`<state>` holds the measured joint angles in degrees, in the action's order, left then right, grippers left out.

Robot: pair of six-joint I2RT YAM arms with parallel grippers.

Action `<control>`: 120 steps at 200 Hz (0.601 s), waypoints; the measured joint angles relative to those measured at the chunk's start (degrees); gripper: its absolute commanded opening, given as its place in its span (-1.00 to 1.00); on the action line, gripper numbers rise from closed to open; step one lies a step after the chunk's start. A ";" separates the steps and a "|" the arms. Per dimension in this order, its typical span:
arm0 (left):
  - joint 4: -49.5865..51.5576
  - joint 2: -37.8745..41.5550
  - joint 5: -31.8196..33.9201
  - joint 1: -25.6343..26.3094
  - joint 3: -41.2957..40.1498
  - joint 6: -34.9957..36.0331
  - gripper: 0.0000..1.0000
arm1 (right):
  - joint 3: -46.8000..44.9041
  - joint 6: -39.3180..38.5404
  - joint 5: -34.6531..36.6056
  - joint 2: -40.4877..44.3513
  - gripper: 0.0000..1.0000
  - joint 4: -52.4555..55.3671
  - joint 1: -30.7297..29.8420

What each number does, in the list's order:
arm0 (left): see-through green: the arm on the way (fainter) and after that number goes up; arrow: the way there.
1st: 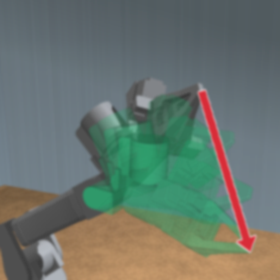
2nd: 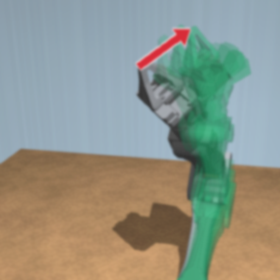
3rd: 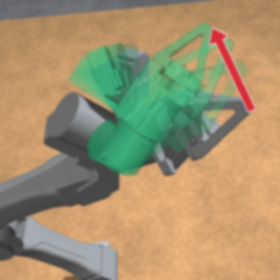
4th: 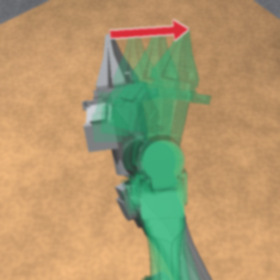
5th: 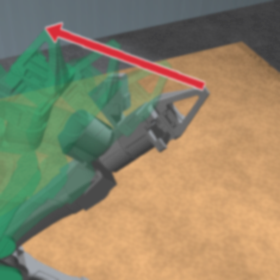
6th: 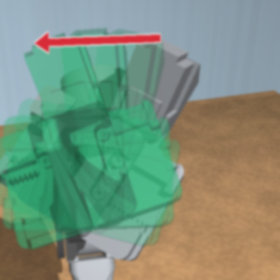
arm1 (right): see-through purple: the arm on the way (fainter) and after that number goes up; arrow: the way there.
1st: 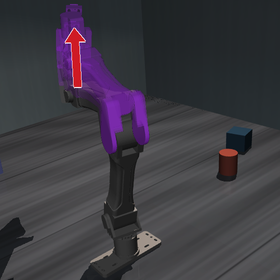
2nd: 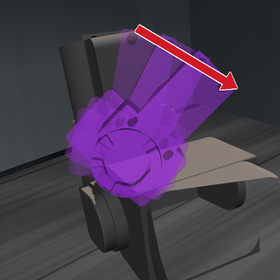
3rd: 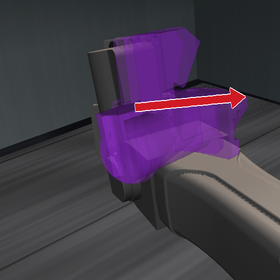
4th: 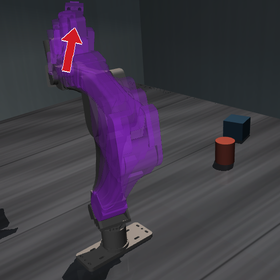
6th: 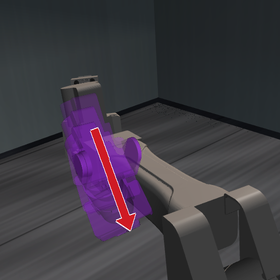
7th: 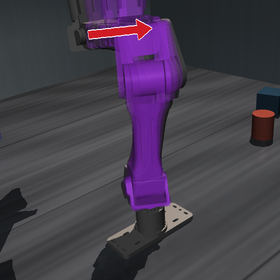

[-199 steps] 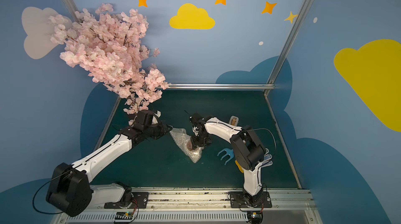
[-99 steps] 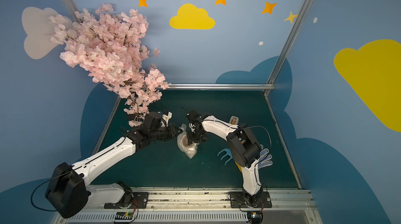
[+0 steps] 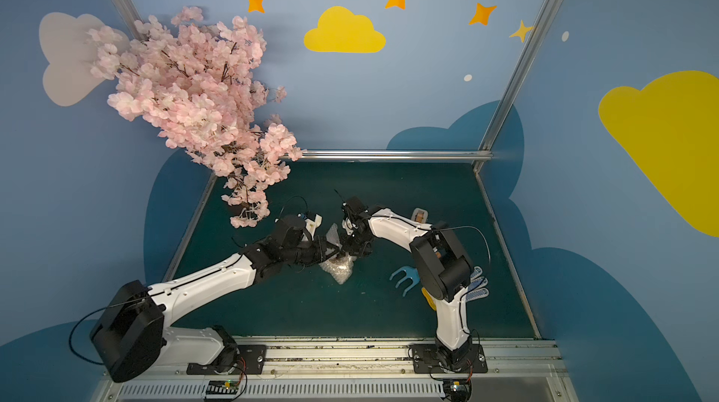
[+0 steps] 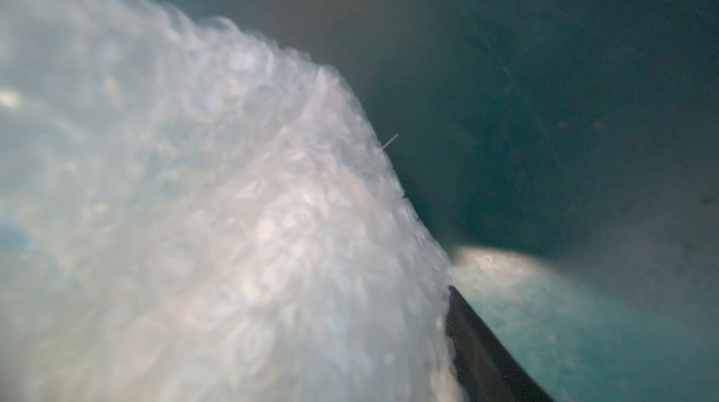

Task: Wrap mugs in bubble wrap
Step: Wrap the mug in bubble wrap.

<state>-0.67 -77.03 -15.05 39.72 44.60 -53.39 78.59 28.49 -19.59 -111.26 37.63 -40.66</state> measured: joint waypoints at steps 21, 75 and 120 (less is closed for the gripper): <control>-0.74 -0.48 0.07 0.37 -0.59 0.00 -0.92 | -0.57 0.31 -0.57 1.07 0.26 -0.22 0.39; -4.22 -2.60 0.07 1.16 -0.81 0.02 -0.92 | -1.75 0.68 -0.09 2.23 0.27 -0.33 1.29; -6.93 -3.82 0.04 1.73 -1.11 0.02 -0.92 | -2.12 0.35 1.38 3.21 0.27 0.59 2.58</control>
<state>-7.60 -80.86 -15.00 41.45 43.48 -53.36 76.47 28.84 -18.22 -108.05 38.22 -38.09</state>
